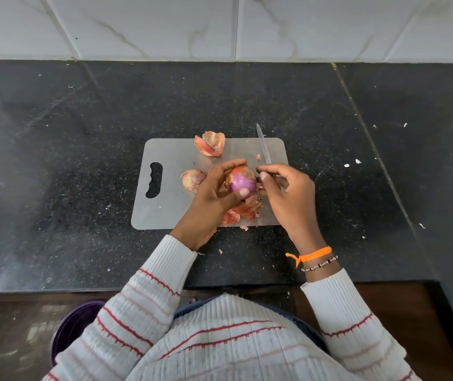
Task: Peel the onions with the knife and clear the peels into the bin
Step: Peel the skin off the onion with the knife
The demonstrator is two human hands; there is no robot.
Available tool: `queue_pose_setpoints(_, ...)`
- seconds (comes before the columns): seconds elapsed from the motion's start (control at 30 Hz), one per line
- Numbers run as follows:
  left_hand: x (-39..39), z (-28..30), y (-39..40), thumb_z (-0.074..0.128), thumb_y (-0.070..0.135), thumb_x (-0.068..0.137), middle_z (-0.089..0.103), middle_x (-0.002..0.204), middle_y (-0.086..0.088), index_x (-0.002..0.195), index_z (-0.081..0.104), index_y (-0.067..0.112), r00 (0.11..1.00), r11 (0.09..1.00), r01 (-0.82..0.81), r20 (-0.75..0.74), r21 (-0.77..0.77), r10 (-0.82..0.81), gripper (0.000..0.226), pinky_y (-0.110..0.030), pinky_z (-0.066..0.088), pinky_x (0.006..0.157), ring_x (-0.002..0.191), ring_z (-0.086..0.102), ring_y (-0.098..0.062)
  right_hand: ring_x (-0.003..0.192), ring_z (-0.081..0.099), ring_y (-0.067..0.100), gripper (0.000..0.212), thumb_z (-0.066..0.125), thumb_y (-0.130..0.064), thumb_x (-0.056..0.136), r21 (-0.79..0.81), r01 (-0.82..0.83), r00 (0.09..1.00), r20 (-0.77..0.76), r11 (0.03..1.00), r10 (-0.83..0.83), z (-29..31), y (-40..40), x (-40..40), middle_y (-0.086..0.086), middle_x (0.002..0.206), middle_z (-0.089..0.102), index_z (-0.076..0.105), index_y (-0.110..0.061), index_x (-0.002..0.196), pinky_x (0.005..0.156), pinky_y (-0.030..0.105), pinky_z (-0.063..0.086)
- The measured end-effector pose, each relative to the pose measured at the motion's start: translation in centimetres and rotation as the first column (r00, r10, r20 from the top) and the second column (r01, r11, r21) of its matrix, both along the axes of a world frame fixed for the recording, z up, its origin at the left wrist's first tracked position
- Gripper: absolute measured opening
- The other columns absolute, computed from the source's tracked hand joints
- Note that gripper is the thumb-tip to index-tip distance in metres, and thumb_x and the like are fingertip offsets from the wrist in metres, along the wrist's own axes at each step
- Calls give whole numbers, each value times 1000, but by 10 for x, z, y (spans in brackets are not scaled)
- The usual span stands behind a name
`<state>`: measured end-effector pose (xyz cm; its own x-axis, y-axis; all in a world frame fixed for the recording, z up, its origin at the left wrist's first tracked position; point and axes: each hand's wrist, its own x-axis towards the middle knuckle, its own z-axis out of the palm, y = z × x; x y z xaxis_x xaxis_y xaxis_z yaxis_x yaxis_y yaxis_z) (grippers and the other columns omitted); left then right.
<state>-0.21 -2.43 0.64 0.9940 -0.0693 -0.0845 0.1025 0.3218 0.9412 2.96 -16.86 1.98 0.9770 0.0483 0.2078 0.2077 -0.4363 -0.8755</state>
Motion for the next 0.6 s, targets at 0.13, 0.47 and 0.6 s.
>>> queue_pose_setpoints(0.13, 0, 2, -2, 74, 4, 75, 56, 123, -4, 125, 49, 18, 994, 983, -98, -32, 155, 104, 57, -40, 52, 93, 112, 58, -23, 86, 67, 7, 15, 64, -15, 87, 88, -50, 998, -33, 995, 53, 6, 4, -6, 0, 94, 71, 70, -12, 100, 76, 27, 57)
queue_pose_setpoints(0.47, 0, 7, -2, 81, 9, 67, 61, 111, 3, 120, 54, 15, 984, 920, -173, 24, 351, 176, 60, -24, 55, 83, 99, 62, -8, 76, 65, -5, 14, 70, -16, 82, 48, -20, 1000, 18, 999, 19, 11, 2, -11, -15, 79, 64, 71, -10, 95, 65, 9, 51)
queue_pose_setpoints(0.6, -1, 4, -2, 82, 10, 67, 61, 113, -1, 120, 55, 13, 984, 909, -174, 30, 379, 176, 59, -25, 55, 83, 101, 62, -12, 71, 64, -7, 12, 71, -11, 80, 19, -16, 999, 39, 1000, 16, 8, 2, -9, -16, 75, 63, 72, -8, 92, 63, 9, 51)
